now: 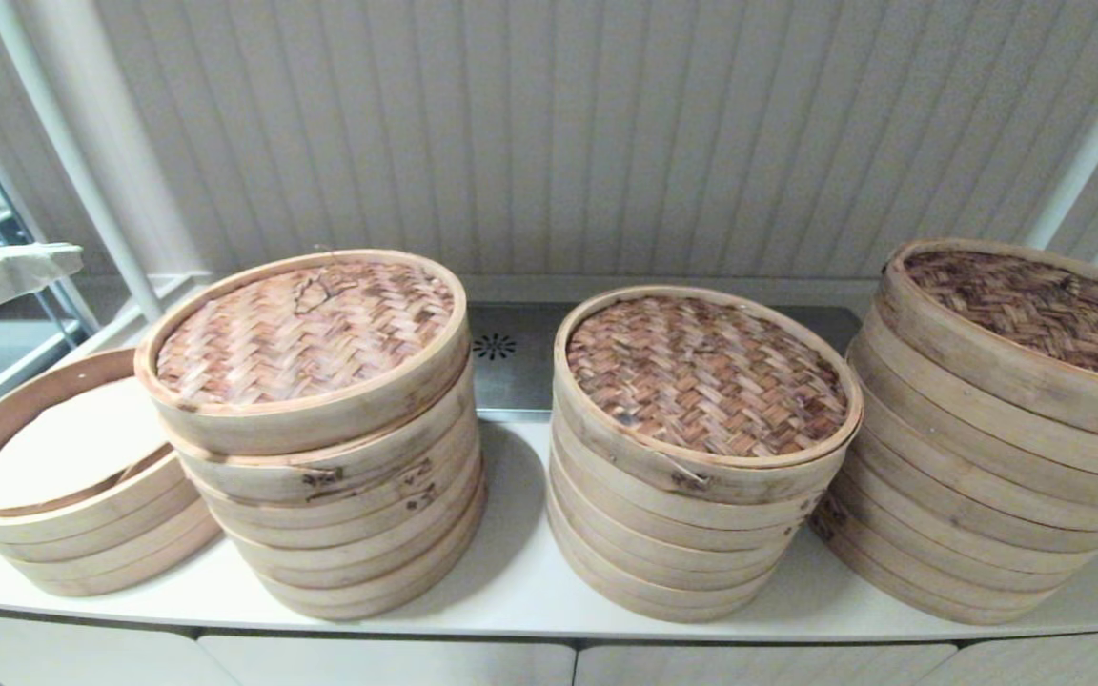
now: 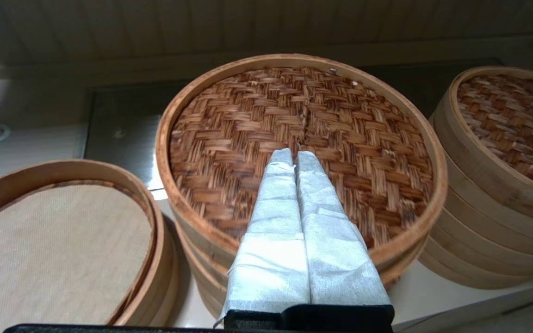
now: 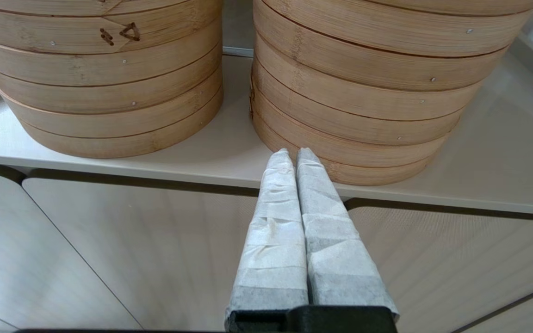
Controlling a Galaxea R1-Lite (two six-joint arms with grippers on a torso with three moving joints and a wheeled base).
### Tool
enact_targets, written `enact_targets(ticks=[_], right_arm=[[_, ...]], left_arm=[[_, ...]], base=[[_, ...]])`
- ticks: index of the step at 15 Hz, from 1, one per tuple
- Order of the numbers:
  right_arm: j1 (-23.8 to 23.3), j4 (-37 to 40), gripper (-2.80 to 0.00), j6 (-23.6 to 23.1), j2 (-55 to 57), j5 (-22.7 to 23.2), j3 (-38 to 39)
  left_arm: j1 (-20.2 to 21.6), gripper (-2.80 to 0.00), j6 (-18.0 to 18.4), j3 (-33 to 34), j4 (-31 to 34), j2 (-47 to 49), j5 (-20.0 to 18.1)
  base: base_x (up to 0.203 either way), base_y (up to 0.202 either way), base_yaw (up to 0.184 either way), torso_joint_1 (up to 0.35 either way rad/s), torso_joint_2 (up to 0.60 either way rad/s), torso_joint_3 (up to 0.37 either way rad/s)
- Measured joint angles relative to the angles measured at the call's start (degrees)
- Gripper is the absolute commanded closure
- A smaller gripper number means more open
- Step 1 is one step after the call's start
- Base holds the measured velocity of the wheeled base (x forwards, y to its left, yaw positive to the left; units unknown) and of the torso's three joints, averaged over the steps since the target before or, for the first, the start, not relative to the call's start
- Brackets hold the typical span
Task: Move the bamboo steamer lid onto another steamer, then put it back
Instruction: Pick up the steamer
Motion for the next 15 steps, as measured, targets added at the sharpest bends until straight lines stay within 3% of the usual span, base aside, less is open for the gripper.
enact_targets(ticks=[1,9,15], right_arm=[[0.0,0.0,0.00,0.0,0.0,0.0,0.0],[0.0,-0.1,0.00,0.2,0.0,0.0,0.0],[0.0,-0.2,0.00,0.4,0.0,0.0,0.0]], left_arm=[[-0.4,-2.80,0.1,-1.4,-0.1,3.0,-0.3],[-10.5,-2.80,0.3,-6.5,0.2,17.3,0.3],[-11.6,-2.80,1.5,-10.5,0.2,23.4,1.9]], base=[[0.000,0.000,0.000,0.000,0.00,0.000],[0.000,0.000,0.000,0.000,0.00,0.000],[0.000,0.000,0.000,0.000,0.00,0.000]])
